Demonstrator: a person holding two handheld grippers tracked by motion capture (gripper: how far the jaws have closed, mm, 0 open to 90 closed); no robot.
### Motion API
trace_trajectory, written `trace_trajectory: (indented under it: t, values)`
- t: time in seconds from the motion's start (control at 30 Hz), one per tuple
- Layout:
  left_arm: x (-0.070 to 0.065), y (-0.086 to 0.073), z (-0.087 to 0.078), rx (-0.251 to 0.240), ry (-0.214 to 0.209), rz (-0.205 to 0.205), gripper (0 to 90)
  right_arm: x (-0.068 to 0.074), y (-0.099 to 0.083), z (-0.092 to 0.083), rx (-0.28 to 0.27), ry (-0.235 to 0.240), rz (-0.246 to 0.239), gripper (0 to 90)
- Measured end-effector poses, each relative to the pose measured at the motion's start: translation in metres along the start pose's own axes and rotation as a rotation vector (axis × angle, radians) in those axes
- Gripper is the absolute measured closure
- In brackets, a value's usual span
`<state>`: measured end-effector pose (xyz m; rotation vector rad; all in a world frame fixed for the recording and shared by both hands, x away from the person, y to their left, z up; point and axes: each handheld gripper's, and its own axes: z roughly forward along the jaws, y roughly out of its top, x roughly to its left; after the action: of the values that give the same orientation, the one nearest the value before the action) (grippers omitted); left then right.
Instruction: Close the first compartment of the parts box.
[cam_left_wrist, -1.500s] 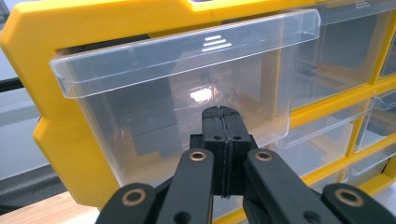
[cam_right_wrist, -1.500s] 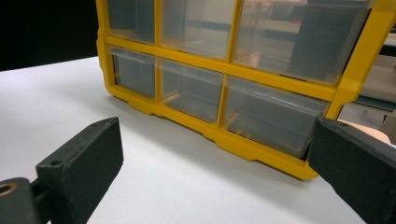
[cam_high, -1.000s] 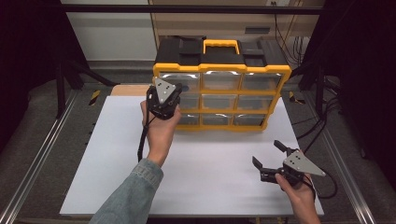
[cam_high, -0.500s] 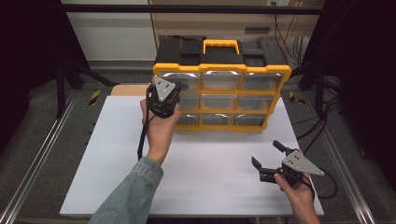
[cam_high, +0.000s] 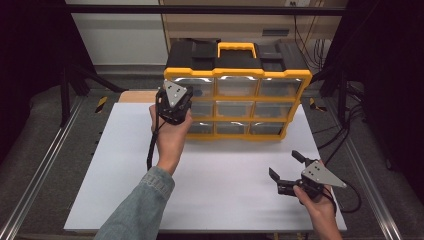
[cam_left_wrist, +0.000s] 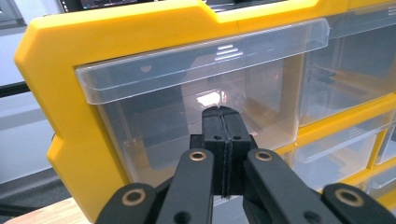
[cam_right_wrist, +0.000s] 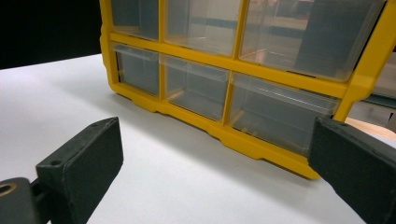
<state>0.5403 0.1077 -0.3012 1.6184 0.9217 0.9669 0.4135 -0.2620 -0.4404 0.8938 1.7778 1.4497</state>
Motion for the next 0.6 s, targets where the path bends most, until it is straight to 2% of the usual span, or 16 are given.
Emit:
trace_trajectory:
  t: [0.1, 0.13, 0.2, 0.33, 0.43, 0.53, 0.57, 0.6]
  values:
    - [0.0002, 0.0000, 0.0006, 0.001, 0.001, 0.001, 90.0, 0.0004, -0.0002, 0.0004, 0.003, 0.001, 0.000, 3.9]
    - [-0.0006, -0.0003, 0.0003, 0.010, -0.001, -0.011, 90.0, 0.0006, -0.0001, 0.0004, 0.004, 0.002, 0.001, 3.9]
    - [0.0001, 0.0001, 0.0016, 0.002, 0.001, 0.004, 90.0, 0.0004, -0.0001, 0.0005, 0.003, 0.001, -0.001, 3.9]
    - [0.0001, 0.0005, 0.0022, 0.002, 0.002, 0.004, 90.0, -0.0004, 0.0000, 0.0000, 0.001, -0.002, -0.001, 4.3]
    - [-0.0006, 0.0002, 0.0017, 0.012, 0.000, -0.012, 90.0, -0.0008, -0.0001, -0.0003, 0.000, -0.004, 0.000, 4.3]
    - [-0.0006, 0.0003, 0.0024, 0.010, 0.002, -0.017, 90.0, 0.0002, -0.0002, 0.0004, 0.004, 0.000, -0.003, 4.3]
    - [0.0001, 0.0008, 0.0031, 0.001, 0.003, -0.006, 90.0, 0.0006, 0.0000, 0.0007, 0.003, 0.000, -0.004, 4.3]
    - [-0.0006, 0.0007, 0.0028, 0.009, 0.001, -0.016, 90.0, 0.0008, 0.0001, 0.0007, 0.002, 0.001, -0.004, 4.3]
